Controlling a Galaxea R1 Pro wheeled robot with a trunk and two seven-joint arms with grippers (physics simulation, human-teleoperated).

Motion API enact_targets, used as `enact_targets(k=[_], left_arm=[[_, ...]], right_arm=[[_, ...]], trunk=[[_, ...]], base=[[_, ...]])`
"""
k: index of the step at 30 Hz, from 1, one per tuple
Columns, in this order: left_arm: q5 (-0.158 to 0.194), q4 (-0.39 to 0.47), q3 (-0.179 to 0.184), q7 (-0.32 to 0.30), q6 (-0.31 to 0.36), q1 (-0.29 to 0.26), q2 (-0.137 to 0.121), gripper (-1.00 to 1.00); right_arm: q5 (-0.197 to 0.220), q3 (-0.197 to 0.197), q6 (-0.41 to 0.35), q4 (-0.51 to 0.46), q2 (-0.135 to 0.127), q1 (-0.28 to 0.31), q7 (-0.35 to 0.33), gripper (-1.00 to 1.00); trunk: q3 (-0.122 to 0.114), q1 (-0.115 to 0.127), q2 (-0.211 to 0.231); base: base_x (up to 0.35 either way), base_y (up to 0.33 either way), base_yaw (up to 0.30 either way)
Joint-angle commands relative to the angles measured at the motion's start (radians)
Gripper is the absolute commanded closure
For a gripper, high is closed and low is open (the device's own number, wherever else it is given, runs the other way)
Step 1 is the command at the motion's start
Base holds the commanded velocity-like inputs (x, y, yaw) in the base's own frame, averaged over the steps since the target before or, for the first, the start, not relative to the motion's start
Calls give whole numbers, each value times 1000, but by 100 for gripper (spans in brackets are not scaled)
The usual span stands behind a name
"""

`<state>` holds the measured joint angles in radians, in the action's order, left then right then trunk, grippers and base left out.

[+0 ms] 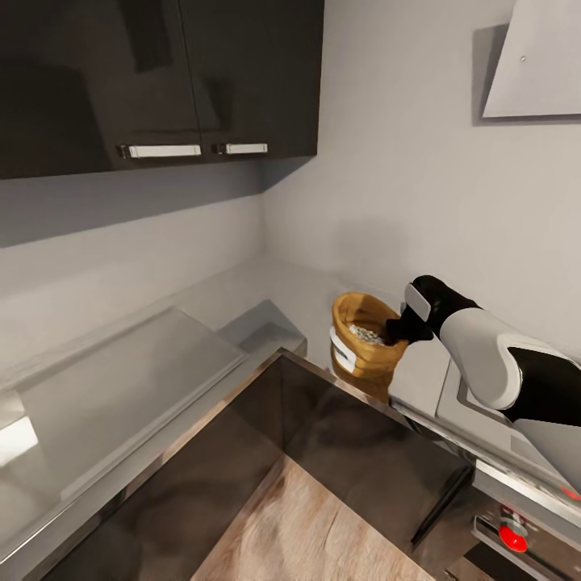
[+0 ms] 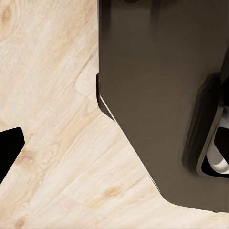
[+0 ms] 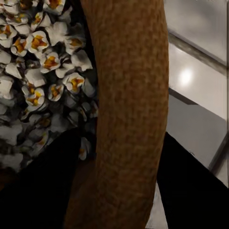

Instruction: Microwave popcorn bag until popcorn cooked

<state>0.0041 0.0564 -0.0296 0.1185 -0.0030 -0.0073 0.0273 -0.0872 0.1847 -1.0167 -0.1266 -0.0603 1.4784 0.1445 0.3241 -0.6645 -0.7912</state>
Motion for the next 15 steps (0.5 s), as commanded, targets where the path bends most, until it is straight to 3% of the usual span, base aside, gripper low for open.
enact_targets(k=[1,15], left_arm=[[0,0,-3,3,0,0,0,-100],[0,0,-3,3,0,0,0,-100]], right_arm=[[-2,10,-3,-1,0,0,2,100],[-2,12,-3,-1,0,0,2,100]], trunk=[[1,0,-1],[-4,0,-1]], base=[[0,0,0],[0,0,0]])
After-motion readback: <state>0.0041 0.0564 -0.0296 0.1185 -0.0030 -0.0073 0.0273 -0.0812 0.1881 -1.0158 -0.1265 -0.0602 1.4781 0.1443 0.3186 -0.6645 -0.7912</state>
